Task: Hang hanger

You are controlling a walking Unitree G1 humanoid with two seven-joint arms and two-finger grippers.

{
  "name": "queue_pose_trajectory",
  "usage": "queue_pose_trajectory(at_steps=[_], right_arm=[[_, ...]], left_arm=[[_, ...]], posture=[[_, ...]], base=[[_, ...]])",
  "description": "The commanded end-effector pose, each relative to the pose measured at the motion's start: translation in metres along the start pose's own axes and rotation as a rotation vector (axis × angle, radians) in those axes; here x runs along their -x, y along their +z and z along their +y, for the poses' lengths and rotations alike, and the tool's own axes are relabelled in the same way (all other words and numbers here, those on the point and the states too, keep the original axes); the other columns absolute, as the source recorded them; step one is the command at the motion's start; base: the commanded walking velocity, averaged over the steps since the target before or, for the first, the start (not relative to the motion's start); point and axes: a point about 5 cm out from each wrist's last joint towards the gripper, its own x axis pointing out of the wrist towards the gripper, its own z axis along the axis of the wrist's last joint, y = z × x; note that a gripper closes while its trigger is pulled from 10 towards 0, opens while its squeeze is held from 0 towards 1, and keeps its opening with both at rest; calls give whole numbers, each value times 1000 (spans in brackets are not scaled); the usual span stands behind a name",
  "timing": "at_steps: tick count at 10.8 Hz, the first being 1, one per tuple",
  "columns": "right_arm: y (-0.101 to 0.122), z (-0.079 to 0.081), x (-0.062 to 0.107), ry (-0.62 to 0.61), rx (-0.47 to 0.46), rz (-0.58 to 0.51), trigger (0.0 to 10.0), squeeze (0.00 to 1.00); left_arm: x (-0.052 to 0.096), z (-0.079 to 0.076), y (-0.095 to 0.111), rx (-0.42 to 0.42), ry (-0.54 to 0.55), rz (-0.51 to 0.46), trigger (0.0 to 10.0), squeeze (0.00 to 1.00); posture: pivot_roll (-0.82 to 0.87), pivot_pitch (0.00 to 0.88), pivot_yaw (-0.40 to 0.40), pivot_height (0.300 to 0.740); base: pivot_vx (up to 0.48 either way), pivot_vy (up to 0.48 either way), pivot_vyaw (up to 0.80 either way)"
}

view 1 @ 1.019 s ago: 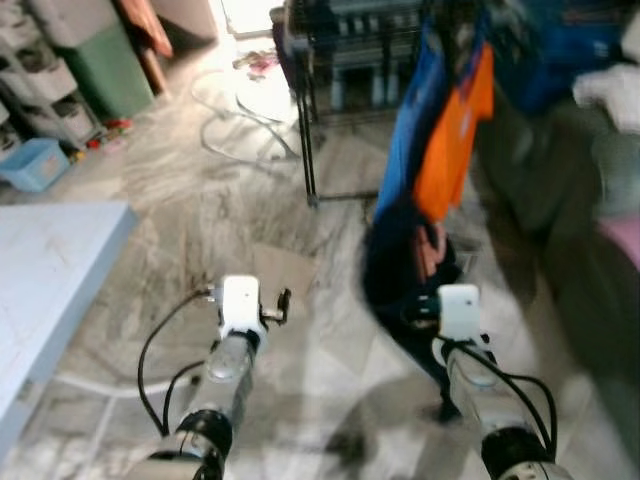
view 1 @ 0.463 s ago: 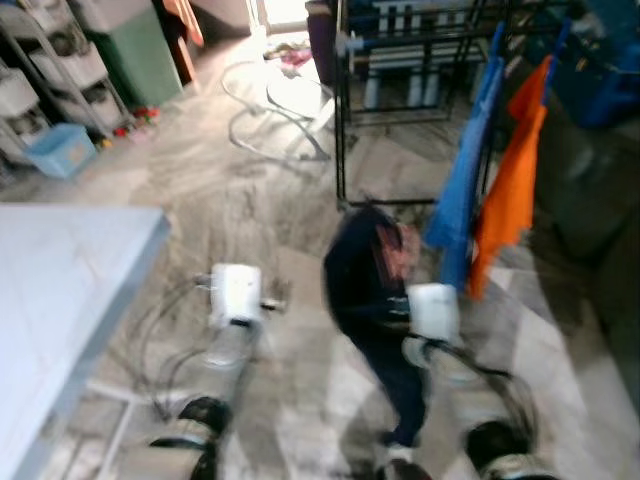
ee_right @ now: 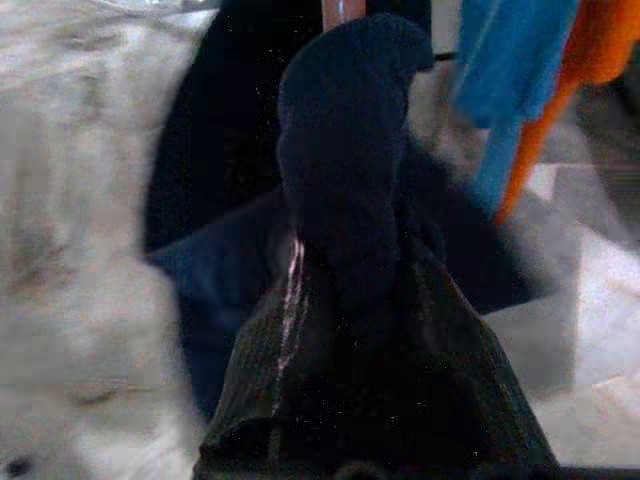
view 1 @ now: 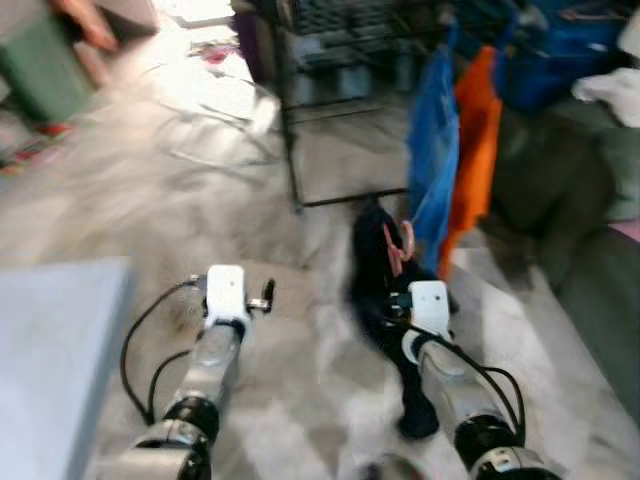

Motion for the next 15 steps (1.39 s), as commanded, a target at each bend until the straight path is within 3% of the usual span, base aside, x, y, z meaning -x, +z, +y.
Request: queue_pose_trajectory(at_steps=[1,6,11,13,15], right_arm=[[10,10,-3,27,-9,-39,10000,0],[8,6,-2,13,-16,-35,10000,0],[5,10,-2,28,-18,-24,10000,0],[7,13,-2,73,69,-35,10000,0],[9,10,-1,49,75,-50,10000,0]], left_arm=[[3,10,-6,-17,22,27,10000,0],[3,-1,-8,-25,-25,33,10000,0],[5,0,-10,-29,-25,37,10000,0],[6,-2,-13,-33,-29,48,10000,0],[6,-4,-14,-36,-41,53,10000,0]], posture=[[-205,142,90,740],[-229,144,96,740],[-226,151,95,740],[-229,156,97,740],[-233,155,100,740]], base=[[398,270,0],[446,54,0],[471,0,0],[480,0,0],[480,0,0]])
